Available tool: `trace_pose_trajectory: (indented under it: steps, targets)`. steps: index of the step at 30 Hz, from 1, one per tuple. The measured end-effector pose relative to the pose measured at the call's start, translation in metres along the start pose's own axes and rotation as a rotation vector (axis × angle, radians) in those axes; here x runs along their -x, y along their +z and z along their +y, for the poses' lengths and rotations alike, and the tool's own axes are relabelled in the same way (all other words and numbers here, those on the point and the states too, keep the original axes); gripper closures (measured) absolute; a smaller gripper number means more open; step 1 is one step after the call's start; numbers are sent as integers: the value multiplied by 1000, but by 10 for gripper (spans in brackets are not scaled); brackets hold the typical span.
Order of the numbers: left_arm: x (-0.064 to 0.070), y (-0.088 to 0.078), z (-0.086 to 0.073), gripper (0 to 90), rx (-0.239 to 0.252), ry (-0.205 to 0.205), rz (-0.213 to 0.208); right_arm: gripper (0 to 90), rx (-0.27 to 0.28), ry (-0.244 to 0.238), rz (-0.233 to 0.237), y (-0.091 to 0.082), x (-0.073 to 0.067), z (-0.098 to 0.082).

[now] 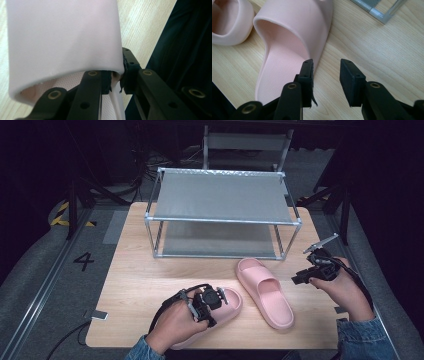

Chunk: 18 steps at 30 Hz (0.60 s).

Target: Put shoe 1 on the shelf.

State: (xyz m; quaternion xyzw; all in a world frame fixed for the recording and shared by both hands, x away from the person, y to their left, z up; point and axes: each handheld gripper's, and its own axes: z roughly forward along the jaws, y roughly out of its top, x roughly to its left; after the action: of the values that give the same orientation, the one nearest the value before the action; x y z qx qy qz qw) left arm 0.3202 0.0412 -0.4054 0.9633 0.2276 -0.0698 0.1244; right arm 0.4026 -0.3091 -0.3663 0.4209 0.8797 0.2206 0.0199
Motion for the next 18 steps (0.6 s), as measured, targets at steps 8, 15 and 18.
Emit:
trace_pose_trajectory:
  steps: [8, 15, 18]
  targets:
    - [-4, -16, -4, 824, 14, -19, -3, 643, 1, 0, -2, 0, 1, -1]
    - [-4, -33, -4, 821, 48, -19, -8, 639, -5, 10, -6, 1, 3, -4]
    - [-5, -42, -3, 820, 56, -13, -9, 640, -5, 21, -5, 1, 3, -7]
